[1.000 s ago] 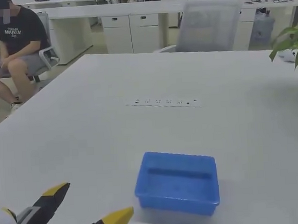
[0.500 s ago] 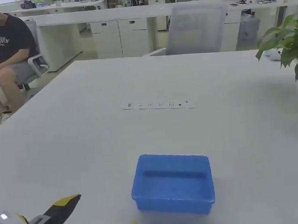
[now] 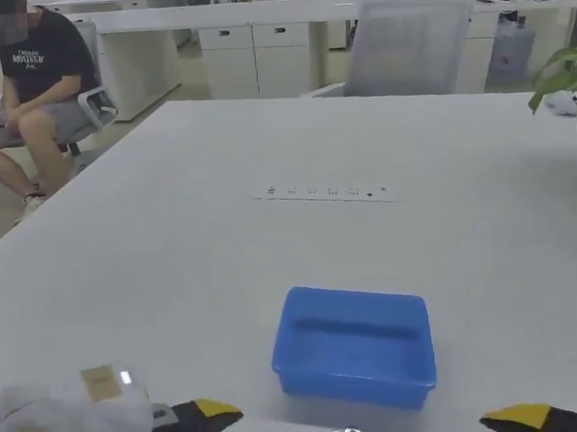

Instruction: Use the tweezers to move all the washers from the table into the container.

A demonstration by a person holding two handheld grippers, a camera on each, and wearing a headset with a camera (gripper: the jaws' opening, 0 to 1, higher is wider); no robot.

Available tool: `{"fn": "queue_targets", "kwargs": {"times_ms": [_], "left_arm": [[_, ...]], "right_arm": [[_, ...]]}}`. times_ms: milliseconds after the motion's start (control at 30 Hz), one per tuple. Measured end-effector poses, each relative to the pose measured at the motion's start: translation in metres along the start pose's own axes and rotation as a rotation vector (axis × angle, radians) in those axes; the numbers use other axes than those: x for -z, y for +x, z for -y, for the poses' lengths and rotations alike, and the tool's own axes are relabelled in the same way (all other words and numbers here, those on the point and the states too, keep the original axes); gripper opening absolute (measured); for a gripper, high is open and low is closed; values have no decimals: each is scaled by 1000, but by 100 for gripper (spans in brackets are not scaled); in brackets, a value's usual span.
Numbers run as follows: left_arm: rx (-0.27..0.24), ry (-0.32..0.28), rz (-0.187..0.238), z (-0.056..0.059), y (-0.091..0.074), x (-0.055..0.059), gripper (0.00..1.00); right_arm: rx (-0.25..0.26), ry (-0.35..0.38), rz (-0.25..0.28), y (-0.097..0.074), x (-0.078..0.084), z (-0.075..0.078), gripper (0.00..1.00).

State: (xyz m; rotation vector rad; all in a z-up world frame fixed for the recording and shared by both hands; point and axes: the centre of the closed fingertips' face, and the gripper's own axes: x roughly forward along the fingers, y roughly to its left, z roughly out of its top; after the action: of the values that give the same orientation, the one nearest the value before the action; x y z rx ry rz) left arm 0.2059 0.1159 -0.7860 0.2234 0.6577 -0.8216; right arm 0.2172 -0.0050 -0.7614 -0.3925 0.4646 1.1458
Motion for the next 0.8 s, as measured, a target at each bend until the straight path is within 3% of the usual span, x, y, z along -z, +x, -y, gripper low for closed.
{"fn": "queue_targets", "kwargs": {"times_ms": [133,200,233,300,433,600,800], "left_arm": [[76,90,-112,8,13,12,20],[131,85,-136,15,19,15,19],[159,96,-175,17,21,19,17],[166,183,-223,13,27,24,13],[203,267,-327,10,35,37,11],[233,377,-418,4,47,49,8],[263,496,-442,5,53,53,0]], "right_arm": [[-91,-11,-55,25,13,-12,12],[-117,-6,-67,35,18,-15,13],[-144,-15,-88,40,22,-18,13],[-175,-55,-143,47,31,-21,13],[-237,-112,-188,57,38,-28,13],[-285,-179,-247,72,47,-30,13],[-304,-203,-278,76,56,-31,13]]}}
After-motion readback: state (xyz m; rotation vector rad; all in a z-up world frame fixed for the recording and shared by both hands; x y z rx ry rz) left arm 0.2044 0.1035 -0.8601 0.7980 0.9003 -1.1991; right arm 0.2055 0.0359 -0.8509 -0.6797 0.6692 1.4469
